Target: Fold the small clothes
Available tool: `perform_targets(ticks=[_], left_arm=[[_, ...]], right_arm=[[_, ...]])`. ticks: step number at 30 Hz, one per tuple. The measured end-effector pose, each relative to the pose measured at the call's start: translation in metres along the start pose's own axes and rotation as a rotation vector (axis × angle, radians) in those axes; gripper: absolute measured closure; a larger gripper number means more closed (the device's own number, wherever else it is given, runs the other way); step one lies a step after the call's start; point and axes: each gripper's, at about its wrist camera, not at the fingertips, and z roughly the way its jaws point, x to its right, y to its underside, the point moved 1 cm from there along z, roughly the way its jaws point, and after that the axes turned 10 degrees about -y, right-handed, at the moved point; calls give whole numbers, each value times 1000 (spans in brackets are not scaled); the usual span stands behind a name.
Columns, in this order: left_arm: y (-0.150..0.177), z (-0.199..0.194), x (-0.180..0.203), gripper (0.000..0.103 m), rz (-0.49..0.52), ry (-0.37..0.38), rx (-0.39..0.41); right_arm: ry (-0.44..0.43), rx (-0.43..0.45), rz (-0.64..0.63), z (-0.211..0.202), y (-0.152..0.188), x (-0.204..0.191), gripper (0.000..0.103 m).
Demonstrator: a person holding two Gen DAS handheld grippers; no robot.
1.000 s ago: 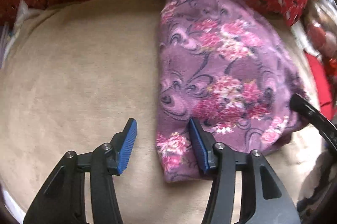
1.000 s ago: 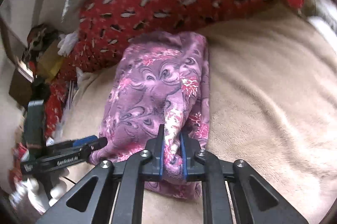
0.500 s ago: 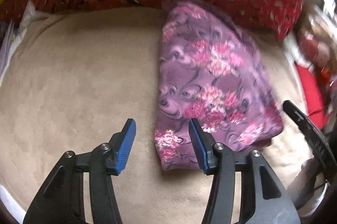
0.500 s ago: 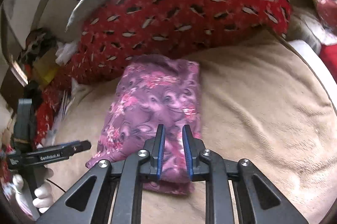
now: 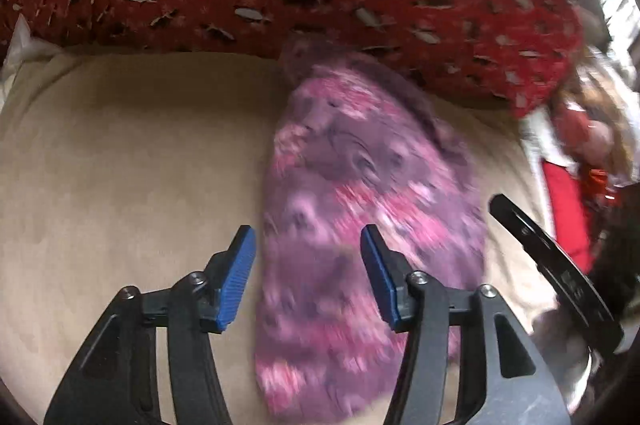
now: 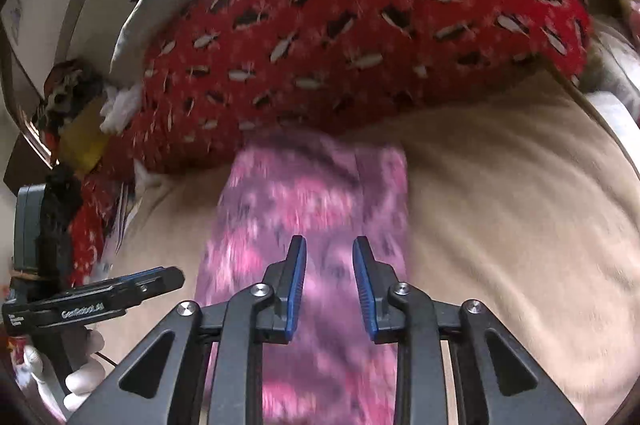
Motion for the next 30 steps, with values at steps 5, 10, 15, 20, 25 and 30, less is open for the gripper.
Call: perform_targets(ticks=[5,10,15,20,25,30], left_arm=[[-1,44,-8,43,-6,-47,-95],[-29,36,-37,44,-177,149,-95],[-46,62,-27,44,-192,204,-153],[-48,94,-23,32,-196,146,-146],[-46,84,-18,32,-161,114,-120],[-18,46,-25,33,-106,133,-78]], right_arm=[[78,-157,-69,49,17,19,75],[-5,-67,127,35,-26,44,58],[-15,-134,322,71,-36,74,46],[33,-57,203,68,-44,68,94],[91,-102,183,71,-42,75,92],[-22,-41,68,20,-28,36,86]])
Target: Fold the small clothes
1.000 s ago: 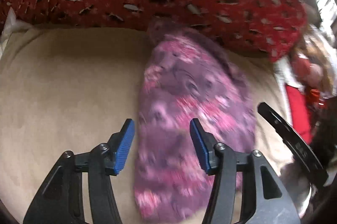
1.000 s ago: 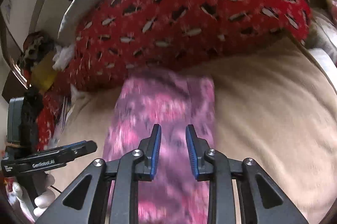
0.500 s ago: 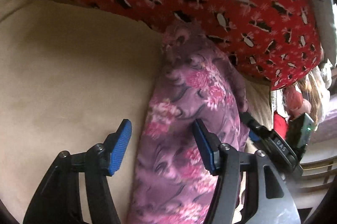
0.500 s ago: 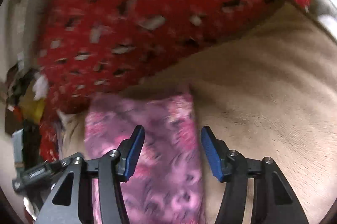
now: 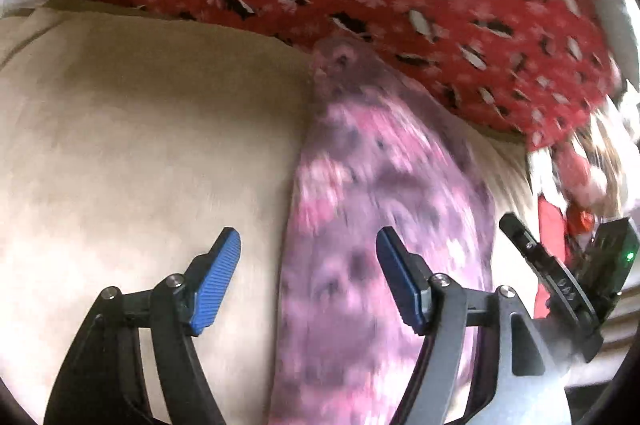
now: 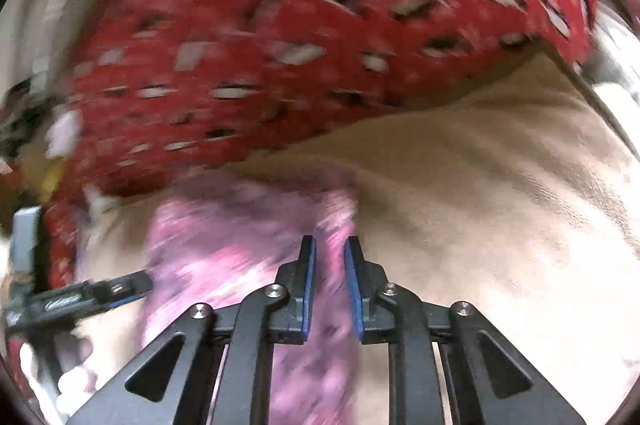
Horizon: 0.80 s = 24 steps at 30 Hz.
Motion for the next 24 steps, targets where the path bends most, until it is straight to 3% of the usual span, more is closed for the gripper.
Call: perform_targets(ticks=[4,6,7,8,9,13,15,16,18,19,20,22,24], left_arm=[[44,-24,6,33,77,-20,62],[61,-25,11,33,113,-67,89],[70,-21,14,32,153,-136,90],[81,-10,21,30,231,-252,87],[87,-10,20,30,263,-280,99],[95,-35,5,31,209,-229,113],[99,-42,0,31,193,-204,117],[103,-45,-1,31,194,-205,123],[111,-40,1,31,212,-214,112],[115,-35,2,31,224,-231,105],[119,-29,3,31,245,-282,102],[127,-16,4,30,284,-412,97],[126,-11,-1,27,259,-405,87]], right_arm=[[-151,-33,-31,-13,32,-27,84],[-192,-74,-56,-6,51,-40,81],[-150,-120,-104,6,65,-44,75],[-89,-160,-163,16,76,-47,75],[-69,-162,-217,16,82,-51,75],[-37,-105,-149,-19,76,-52,70],[48,-51,-98,-40,79,-39,61],[81,-45,-79,-43,82,-35,51],[144,-89,-16,-42,94,-19,46],[135,-112,7,-38,99,-15,47],[75,-129,41,-38,104,-13,66],[-7,-60,60,-52,106,-16,93],[9,-19,36,-59,108,-14,93]])
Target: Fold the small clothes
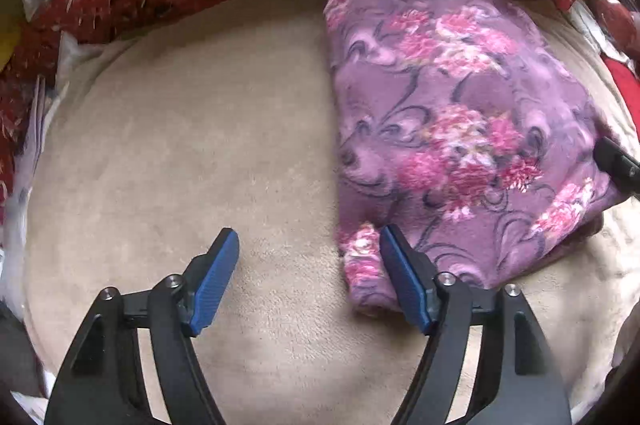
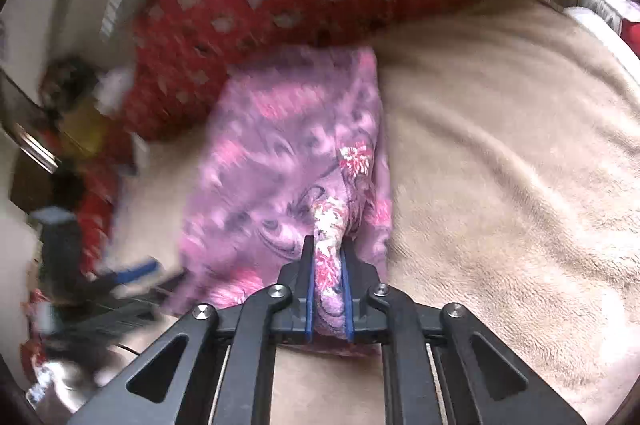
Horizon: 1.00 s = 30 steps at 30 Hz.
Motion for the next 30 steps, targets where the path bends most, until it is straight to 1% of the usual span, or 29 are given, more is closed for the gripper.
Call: perform_targets(ticks=[1,2,3,4,5,7,8,9,10,12,13,14,15,16,17,18,19,22,23,24,25,26,27,29,30], left_arm=[[-2,1,-6,27,-30,33,-25],[-4,2,-12,27,-53,77,-54],[-5,0,-19,28,-73,116,-68],[-6,-2,-27,28,-98,155,-72],[-9,-4,-36,28,-131,200,-67],[-20,-2,-50,29,-193,317,-76],[-26,1,-55,29,-228,374,-93],[-34,6,-58,28,-262,421,-108],[-42,12,-58,29,-280,457,-119],[-54,24,-50,29,-289,495,-149],[-60,32,-46,29,-298,520,-169],[-66,43,-40,29,-308,577,-202],[-66,49,-35,28,-318,615,-225],[-66,52,-30,26,-326,642,-238],[-66,54,-25,16,-332,660,-231],[-66,51,-22,10,-336,677,-216],[-68,50,-19,9,-339,685,-202],[-73,46,-13,8,-343,712,-180],[-73,42,-8,19,-333,694,-173],[-75,41,-5,32,-317,652,-166],[-77,37,-1,38,-293,614,-155],[-78,32,0,55,-277,600,-139],[-79,26,0,71,-270,587,-118],[-81,10,-5,79,-260,564,-82],[-80,6,-8,80,-261,561,-72]], right_arm=[[68,-51,-14,10,4,7,93],[95,-101,-22,17,11,13,93],[104,-127,-35,21,14,15,92],[104,-119,-43,16,13,12,89],[101,-105,-40,12,8,10,81],[74,-18,-3,-1,-9,11,78],[51,18,29,-4,-17,14,68],[7,35,72,-2,-25,18,58],[-25,38,104,4,-31,22,44],[-75,27,143,19,-40,31,44],[-81,20,157,26,-44,36,44],[-89,9,174,36,-47,41,44],[-108,-14,189,44,-49,45,44],[-141,-31,202,48,-47,46,44],[-201,-53,214,56,-46,47,44],[-249,-75,216,60,-44,45,43],[-268,-86,197,67,-44,42,43],[-280,-93,168,75,-44,37,43],[-267,-94,167,76,-45,35,48],[-242,-102,144,77,-46,30,54],[-192,-110,91,77,-47,22,74],[-145,-106,30,75,-47,12,80],[-112,-102,-10,74,-48,2,83],[-63,-92,-50,71,-49,-10,85],[-44,-82,-70,67,-48,-17,85]])
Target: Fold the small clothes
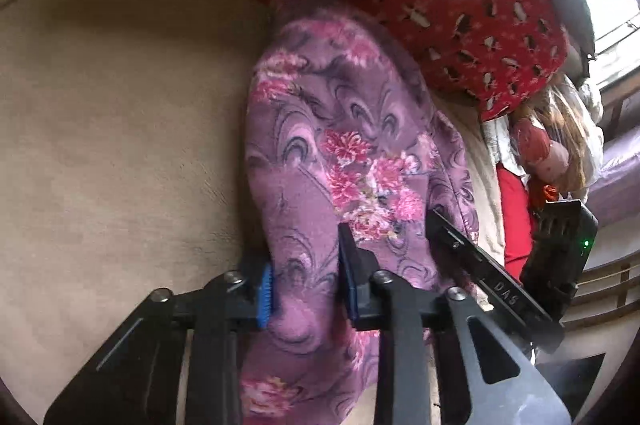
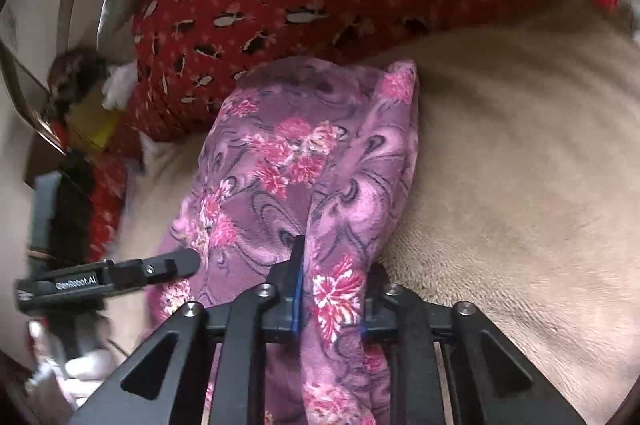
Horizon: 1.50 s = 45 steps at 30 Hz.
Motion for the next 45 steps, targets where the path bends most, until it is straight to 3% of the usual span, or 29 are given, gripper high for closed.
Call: perform_targets(ticks=[4,9,12,16,19,21,25,29,35,41,43,45], left_arm=[[12,-30,-1,81,9,-15,47],[42,-69,-14,80,15,-15,86],[69,-84,-29,80,9,-33,85],[103,-75,-43,79,23,-111,47],[122,-56,-59,72,5,-180,12],[128,-50,-67,59,2,-204,4],[123,-71,-64,57,34,-255,75],[105,-77,-32,51,149,-404,191],[69,-43,-13,50,197,-470,180],[50,-20,-15,49,190,-514,178],[45,-11,-18,41,193,-542,181],[40,-2,-23,26,182,-564,169]], right_arm=[[18,22,-51,-17,8,-20,85],[-40,57,-93,-45,29,-59,85],[-66,40,-97,-51,52,-75,85],[-87,-29,-60,-43,91,-80,85],[-45,-79,-70,-29,116,-76,84],[-26,-109,-44,-24,125,-67,81],[-29,-65,50,-48,114,-49,76],[-22,38,49,-65,92,-55,73],[47,13,-147,-37,75,-87,73],[90,14,-145,-10,56,-70,73],[146,-26,-128,4,57,-53,79],[171,-61,-116,19,58,-40,83]])
